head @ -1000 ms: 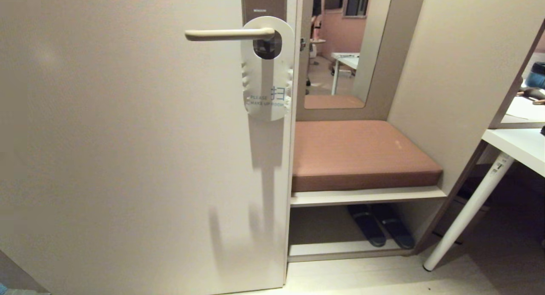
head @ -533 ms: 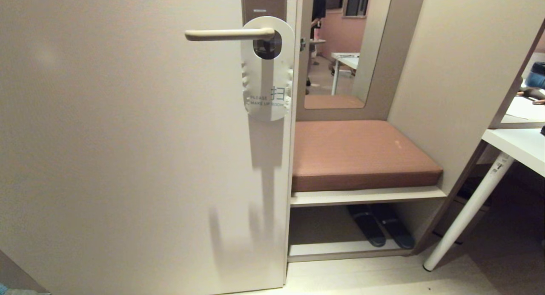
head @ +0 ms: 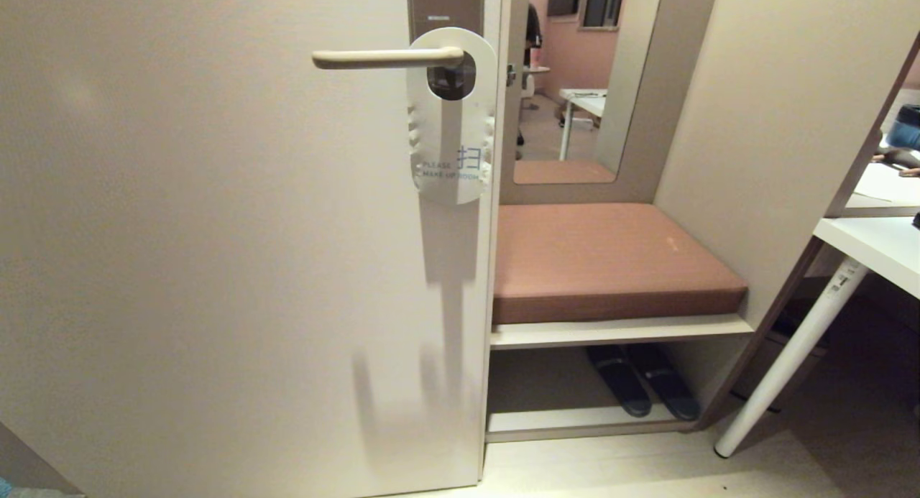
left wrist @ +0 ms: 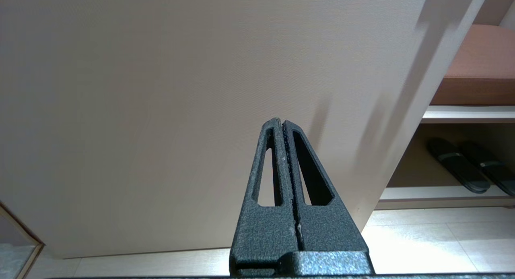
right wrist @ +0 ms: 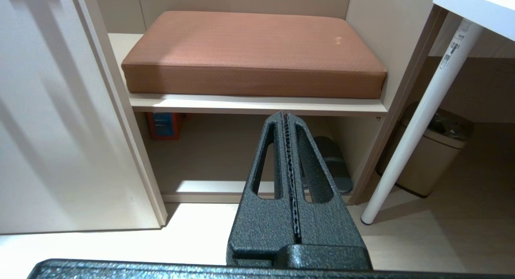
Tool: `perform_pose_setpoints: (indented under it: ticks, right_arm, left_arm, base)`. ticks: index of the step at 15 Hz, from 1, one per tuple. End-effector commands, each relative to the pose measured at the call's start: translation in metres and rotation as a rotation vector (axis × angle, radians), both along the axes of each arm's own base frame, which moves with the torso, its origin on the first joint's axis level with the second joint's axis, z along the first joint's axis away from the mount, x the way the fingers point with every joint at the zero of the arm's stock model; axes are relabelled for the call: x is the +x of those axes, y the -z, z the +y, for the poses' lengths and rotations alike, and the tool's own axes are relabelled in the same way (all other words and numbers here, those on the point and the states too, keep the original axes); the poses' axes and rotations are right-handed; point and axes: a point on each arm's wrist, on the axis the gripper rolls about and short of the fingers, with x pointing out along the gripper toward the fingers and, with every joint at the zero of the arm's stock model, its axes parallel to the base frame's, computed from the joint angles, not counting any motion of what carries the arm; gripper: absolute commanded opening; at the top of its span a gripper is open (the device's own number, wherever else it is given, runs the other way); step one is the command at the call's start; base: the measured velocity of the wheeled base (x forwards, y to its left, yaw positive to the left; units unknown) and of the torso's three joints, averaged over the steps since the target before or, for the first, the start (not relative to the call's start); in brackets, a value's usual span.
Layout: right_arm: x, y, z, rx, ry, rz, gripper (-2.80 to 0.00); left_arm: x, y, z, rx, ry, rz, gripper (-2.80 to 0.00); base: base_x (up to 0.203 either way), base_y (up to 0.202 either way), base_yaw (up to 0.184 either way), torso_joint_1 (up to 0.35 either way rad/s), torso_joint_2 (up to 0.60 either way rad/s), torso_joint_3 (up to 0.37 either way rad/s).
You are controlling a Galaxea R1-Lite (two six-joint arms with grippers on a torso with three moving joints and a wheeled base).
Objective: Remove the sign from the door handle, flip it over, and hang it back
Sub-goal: Take down the sign
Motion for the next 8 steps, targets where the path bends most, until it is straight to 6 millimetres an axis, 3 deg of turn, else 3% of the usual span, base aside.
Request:
perform_pose_setpoints:
  ticks: [1, 8]
  right_arm:
    - [0.0, -0.0001, 0.0, 0.0, -0.001, -0.001, -2.8]
    - [0.0, -0.0001, 0.0001, -0.006, -0.003, -0.001, -2.8]
  left_arm:
    - [0.0, 0.0, 0.0, -0.001, -0.001, 0.0, -2.8]
    - [0.0, 0.0, 0.0, -0.001, -0.001, 0.0, -2.8]
  base:
    - [0.0, 0.0, 0.0, 0.0, 0.0, 0.0]
    - [0.0, 0.0, 0.0, 0.0, 0.0, 0.0]
